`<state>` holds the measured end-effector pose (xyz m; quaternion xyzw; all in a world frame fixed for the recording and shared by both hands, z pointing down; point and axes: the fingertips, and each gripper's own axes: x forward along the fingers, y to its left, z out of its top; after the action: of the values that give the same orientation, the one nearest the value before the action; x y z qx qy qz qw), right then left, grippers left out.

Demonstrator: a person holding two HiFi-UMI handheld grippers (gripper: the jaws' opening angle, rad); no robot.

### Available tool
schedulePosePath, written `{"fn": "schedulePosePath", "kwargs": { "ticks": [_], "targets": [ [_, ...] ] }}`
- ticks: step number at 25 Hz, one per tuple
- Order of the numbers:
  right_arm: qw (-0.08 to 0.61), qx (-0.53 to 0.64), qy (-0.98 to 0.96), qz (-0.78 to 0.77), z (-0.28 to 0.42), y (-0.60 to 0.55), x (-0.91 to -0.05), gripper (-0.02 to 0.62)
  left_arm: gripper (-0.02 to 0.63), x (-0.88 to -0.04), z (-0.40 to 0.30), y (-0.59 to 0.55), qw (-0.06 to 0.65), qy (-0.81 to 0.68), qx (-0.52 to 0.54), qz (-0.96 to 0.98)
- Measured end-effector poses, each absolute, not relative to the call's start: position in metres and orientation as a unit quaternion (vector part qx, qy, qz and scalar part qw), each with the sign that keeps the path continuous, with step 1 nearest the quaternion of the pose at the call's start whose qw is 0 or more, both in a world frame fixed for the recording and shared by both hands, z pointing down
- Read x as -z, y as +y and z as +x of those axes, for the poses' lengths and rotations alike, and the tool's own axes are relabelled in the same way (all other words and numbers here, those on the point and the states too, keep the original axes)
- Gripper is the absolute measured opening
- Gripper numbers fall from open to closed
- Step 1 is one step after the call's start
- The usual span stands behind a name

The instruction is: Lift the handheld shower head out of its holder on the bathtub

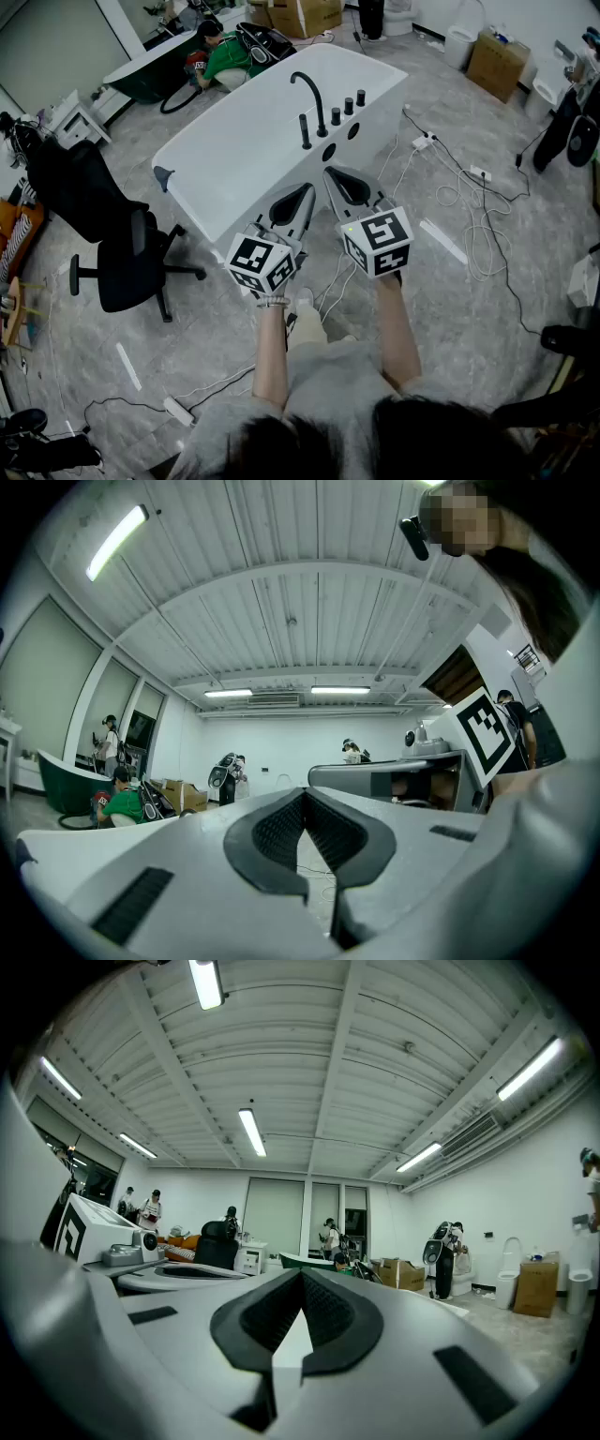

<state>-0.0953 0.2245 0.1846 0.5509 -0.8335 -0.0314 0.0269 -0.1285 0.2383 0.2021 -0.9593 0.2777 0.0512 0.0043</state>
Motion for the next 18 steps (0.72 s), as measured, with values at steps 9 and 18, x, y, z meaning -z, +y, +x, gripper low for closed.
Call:
{"fn": "schedulePosePath", "kwargs": {
  "ticks": [9,18],
  "targets": [
    [0.031,0.018,-0.833,0.553,-0.085,0.224,-0.193,0.0,0.005,-0.212,-0.123,0.237,-0.008,0.281,-0.042,-0.959],
    [0.029,0.001,-0.836,0.548,-0.076,0.201,-0.2,0.0,0.005,-0.212,-0.114,0.212,-0.021,0.286,-0.036,-0.957]
  ]
}}
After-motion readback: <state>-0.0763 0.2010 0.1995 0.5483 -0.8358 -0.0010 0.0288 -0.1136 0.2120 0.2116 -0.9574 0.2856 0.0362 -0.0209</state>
